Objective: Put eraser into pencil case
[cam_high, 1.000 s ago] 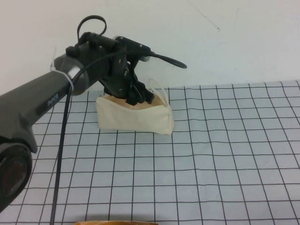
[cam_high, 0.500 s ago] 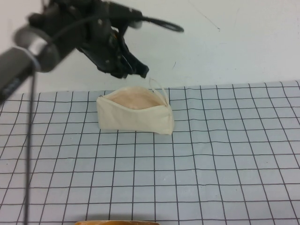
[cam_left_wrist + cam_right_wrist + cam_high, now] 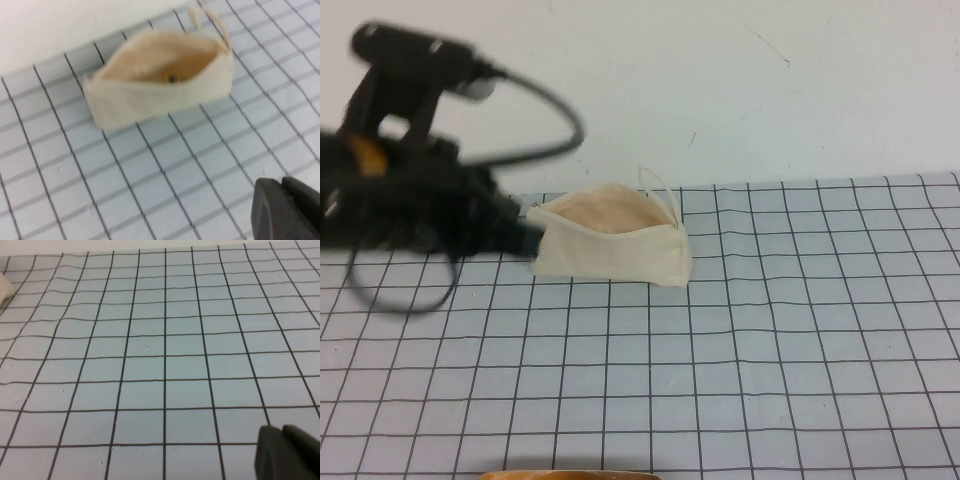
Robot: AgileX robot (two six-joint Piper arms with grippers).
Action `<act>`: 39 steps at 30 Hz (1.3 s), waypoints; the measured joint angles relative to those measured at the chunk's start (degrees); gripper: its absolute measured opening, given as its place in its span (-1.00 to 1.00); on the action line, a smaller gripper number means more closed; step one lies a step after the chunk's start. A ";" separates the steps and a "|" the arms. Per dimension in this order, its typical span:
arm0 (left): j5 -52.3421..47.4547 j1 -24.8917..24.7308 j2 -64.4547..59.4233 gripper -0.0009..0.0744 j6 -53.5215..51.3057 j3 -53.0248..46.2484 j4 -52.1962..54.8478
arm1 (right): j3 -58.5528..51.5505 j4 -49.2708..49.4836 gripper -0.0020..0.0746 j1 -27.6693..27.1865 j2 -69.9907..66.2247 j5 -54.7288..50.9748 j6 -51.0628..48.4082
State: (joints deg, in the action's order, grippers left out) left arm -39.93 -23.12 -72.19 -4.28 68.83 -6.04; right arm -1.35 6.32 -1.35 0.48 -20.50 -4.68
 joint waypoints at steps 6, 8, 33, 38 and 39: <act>-6.85 0.00 11.54 -0.98 0.00 -7.71 3.00 | 0.00 0.00 -0.96 0.00 0.00 0.00 0.00; -8.06 0.00 14.44 -0.98 0.00 -9.12 5.11 | 0.00 0.00 -0.96 0.00 0.00 0.00 0.00; 32.81 22.60 65.44 -0.98 2.70 -63.44 2.91 | 0.00 0.00 -0.96 0.00 0.00 0.00 0.00; 33.01 24.09 69.02 -0.98 2.70 -69.18 2.68 | 0.00 0.00 -0.96 0.00 0.00 0.00 0.00; 33.01 24.09 69.41 -0.98 2.70 -69.85 2.68 | 0.00 0.00 -0.96 0.00 0.00 0.00 0.00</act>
State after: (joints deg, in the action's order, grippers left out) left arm -6.91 0.97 -2.77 -1.58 -1.03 -3.35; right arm -1.35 6.32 -1.35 0.48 -20.50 -4.68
